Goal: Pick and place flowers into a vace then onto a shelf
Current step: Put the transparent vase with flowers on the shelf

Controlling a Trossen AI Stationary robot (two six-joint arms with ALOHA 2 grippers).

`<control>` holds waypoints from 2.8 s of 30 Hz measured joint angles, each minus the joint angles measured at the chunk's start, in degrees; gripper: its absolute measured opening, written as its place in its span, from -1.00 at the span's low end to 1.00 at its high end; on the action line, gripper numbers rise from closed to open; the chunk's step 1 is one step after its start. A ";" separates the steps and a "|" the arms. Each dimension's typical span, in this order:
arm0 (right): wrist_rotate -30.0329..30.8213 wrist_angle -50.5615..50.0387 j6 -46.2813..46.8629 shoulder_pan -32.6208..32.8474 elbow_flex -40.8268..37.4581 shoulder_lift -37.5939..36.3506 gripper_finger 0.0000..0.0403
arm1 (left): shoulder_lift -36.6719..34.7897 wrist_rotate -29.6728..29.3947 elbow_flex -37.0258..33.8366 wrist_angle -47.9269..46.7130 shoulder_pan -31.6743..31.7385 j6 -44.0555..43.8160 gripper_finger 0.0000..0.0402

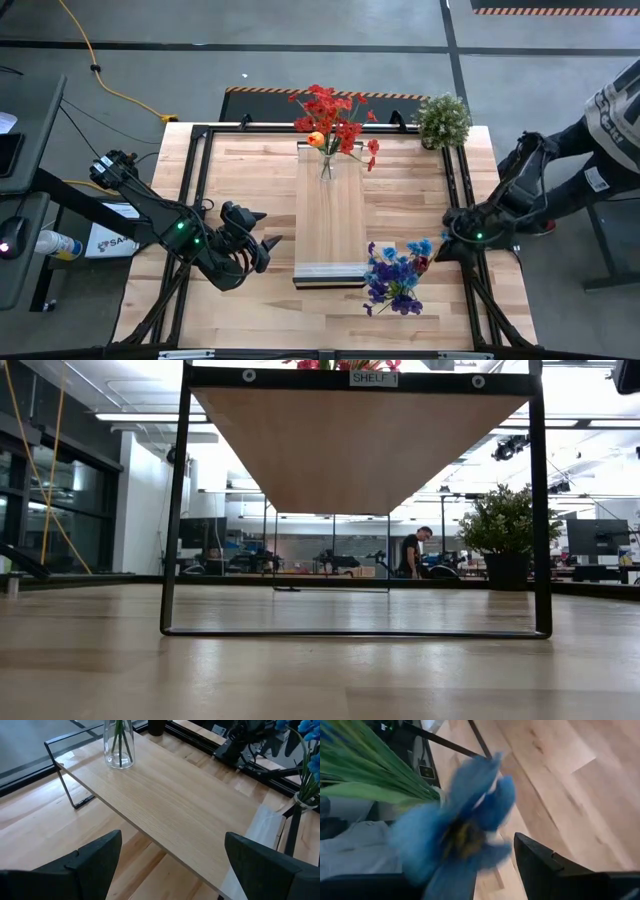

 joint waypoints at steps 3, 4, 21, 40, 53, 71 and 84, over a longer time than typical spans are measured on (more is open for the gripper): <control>-0.42 4.60 1.41 0.03 -3.22 0.86 -0.41 | 0.00 0.04 0.00 0.00 0.00 1.01 0.92; -0.47 6.80 1.47 0.14 -4.37 1.29 -0.41 | 0.00 0.04 0.00 0.00 -0.01 1.06 0.92; 12.43 34.03 -0.09 6.67 -14.50 15.83 -0.41 | 0.00 8.72 0.00 -0.30 -0.01 7.53 0.92; 19.54 29.43 -1.94 10.29 -14.48 26.36 -0.41 | 0.00 13.73 0.00 0.15 -0.02 7.06 0.92; 12.13 32.49 1.92 9.86 -14.46 29.21 -0.41 | 0.00 13.74 -0.02 1.89 -0.02 7.12 0.92; 17.06 34.56 -2.25 9.86 -14.44 29.19 -0.30 | 0.00 13.73 -0.02 1.81 -0.02 7.27 0.92; 17.88 34.43 -4.38 9.88 -14.44 29.19 0.36 | 0.00 13.73 -0.02 1.81 -0.02 7.25 0.92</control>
